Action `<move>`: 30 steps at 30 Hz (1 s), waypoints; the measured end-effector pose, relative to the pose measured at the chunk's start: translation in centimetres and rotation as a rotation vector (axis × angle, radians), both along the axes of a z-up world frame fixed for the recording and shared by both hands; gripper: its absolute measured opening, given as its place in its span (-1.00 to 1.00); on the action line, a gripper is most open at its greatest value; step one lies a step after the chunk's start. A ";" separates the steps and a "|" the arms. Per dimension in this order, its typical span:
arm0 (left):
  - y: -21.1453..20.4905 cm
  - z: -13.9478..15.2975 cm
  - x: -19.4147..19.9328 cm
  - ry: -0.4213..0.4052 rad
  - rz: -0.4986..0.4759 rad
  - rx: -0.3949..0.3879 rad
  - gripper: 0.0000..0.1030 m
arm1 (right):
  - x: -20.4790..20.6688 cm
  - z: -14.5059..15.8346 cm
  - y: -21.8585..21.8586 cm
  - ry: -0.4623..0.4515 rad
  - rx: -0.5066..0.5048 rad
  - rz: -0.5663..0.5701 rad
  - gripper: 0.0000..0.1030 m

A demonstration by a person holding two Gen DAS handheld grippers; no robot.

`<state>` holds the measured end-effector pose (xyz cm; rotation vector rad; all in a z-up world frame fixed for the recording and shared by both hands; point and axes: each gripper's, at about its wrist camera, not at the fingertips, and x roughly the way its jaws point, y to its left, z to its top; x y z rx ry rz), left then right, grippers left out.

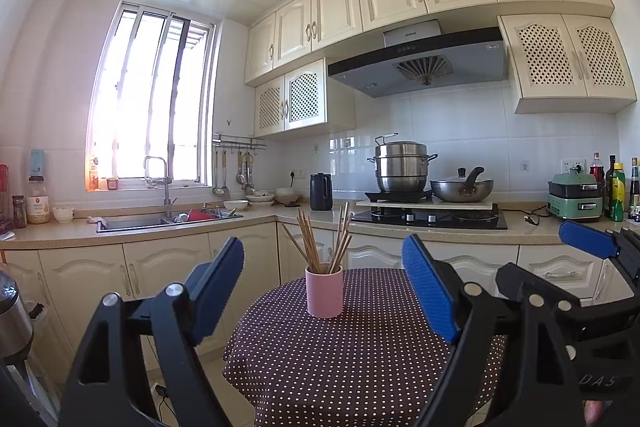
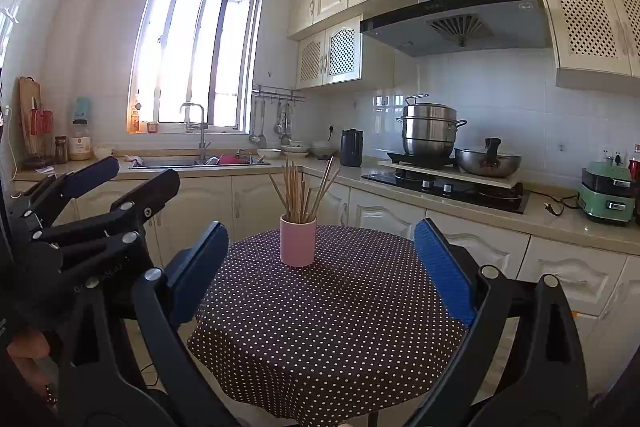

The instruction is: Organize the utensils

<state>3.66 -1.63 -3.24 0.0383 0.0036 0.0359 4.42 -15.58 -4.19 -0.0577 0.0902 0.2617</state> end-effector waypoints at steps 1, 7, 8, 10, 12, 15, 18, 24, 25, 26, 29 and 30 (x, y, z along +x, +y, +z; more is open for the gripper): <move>0.0 0.0 0.0 0.000 0.000 0.000 0.55 | 0.0 0.0 0.0 0.001 0.000 -0.001 0.79; 0.1 -0.1 0.1 0.000 0.003 0.004 0.55 | 0.0 0.0 0.0 0.001 -0.001 -0.002 0.79; 0.0 -0.1 0.1 0.001 0.003 0.005 0.55 | -0.1 0.0 0.0 0.002 0.000 -0.001 0.79; 0.0 -0.2 0.2 0.003 0.005 0.005 0.55 | 0.0 -0.1 -0.1 0.004 0.001 -0.001 0.79; 0.0 -0.2 0.2 0.003 0.006 0.006 0.55 | 0.0 -0.1 -0.1 0.006 0.001 -0.001 0.80; 0.0 -0.2 0.2 0.003 0.006 0.006 0.55 | -0.1 -0.1 0.0 0.007 0.000 -0.002 0.79; 0.0 -0.2 0.2 0.002 0.006 0.007 0.55 | 0.0 -0.1 -0.1 0.007 0.001 -0.001 0.79; 0.1 -0.2 0.2 0.003 0.006 0.006 0.55 | -0.1 -0.1 -0.1 0.008 0.001 -0.002 0.80; 0.1 -0.2 0.2 0.002 0.006 0.006 0.55 | -0.1 -0.1 -0.1 0.008 0.001 -0.002 0.80; 0.1 -0.2 0.2 0.002 0.006 0.006 0.55 | -0.1 -0.1 -0.1 0.007 0.001 -0.002 0.79; 0.1 -0.2 0.2 0.003 0.006 0.007 0.55 | -0.1 -0.1 -0.1 0.009 0.001 -0.001 0.79; 0.1 -0.3 0.2 0.003 0.007 0.007 0.55 | 0.0 -0.2 -0.2 0.010 0.002 -0.002 0.80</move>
